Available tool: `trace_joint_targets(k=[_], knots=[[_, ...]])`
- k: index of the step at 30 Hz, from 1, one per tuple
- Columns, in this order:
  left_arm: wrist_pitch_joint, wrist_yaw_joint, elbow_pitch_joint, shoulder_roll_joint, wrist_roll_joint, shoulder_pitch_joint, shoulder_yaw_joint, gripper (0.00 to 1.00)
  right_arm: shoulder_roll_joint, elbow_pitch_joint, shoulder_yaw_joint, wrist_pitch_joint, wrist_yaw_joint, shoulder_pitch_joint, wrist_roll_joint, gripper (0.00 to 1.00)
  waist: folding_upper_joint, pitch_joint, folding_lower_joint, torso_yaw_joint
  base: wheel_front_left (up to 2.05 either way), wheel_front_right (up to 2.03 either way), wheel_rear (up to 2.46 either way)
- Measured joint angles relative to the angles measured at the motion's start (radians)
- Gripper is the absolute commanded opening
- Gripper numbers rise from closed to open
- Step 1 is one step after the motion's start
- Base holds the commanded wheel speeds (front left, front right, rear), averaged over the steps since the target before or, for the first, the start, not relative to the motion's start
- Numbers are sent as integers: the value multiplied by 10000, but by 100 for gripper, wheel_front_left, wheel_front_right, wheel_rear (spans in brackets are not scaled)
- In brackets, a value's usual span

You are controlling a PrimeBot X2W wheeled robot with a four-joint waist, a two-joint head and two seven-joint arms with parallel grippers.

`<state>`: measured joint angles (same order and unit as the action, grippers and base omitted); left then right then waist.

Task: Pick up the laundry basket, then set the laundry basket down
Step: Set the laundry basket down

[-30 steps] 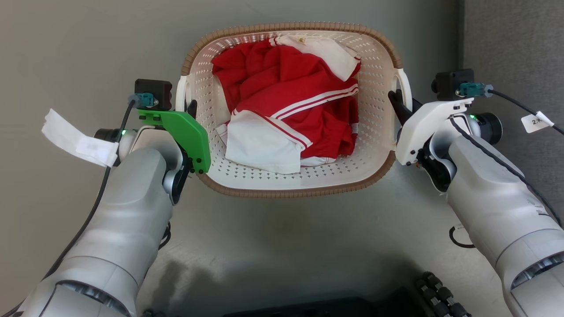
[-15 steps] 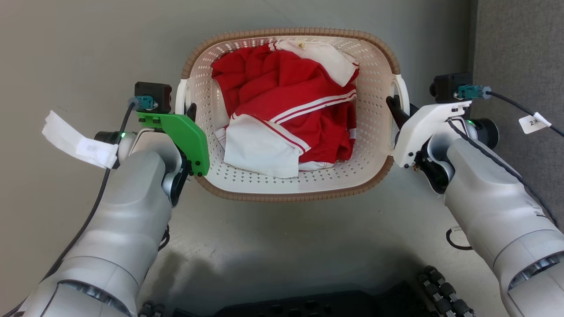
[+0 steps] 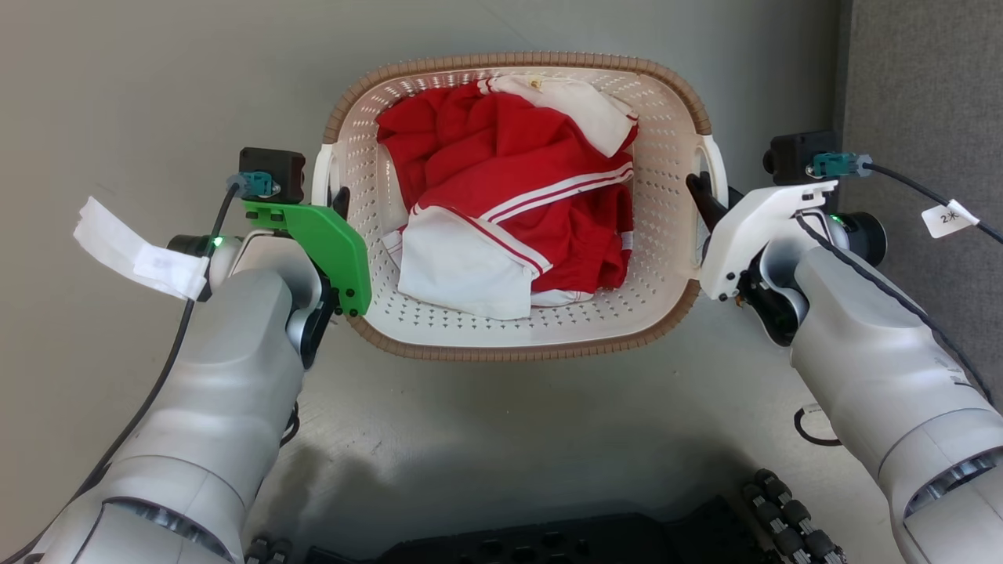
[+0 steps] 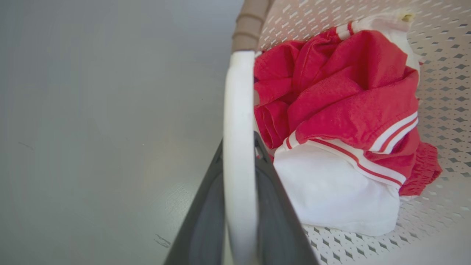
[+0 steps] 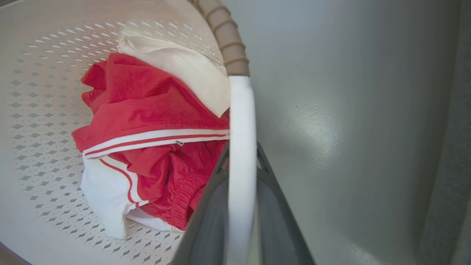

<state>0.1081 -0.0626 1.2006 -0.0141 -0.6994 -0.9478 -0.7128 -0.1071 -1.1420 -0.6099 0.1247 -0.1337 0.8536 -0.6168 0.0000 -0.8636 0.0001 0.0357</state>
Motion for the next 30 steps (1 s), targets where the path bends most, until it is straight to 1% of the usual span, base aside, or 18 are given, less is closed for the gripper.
trace_joint_targets(k=[8,9,10,11,12,15,22,30], knots=[[-15,-161,127,4,0,-22,-173,0,-2,8,-142,-21,2,3,-94,0,0,-5,-1,-2,0,0,0],[-33,-167,136,8,0,-33,-238,32,0,36,-169,-21,2,3,-96,0,0,-6,-1,-2,0,0,0],[-35,-176,148,17,0,-44,-280,63,4,65,-199,-25,4,2,-134,63,0,-9,-1,-4,0,0,0],[-67,-178,167,40,0,-50,-299,100,-15,132,-268,-10,13,2,-165,95,0,-11,-1,-6,0,0,0],[-119,-178,182,113,2,-61,-313,100,-67,198,-280,69,23,4,-171,100,0,-12,-1,-8,0,0,0],[-107,-251,207,337,2,-108,-324,100,-245,320,-355,100,29,12,-295,100,0,-13,-1,-19,0,0,0],[4,-251,194,337,-29,-185,-290,100,-305,357,-428,249,29,13,-499,100,0,13,-1,-65,0,0,0],[228,-259,157,318,-326,-117,-213,100,-512,299,-539,410,25,9,-583,100,0,392,-1,-97,0,0,0]])
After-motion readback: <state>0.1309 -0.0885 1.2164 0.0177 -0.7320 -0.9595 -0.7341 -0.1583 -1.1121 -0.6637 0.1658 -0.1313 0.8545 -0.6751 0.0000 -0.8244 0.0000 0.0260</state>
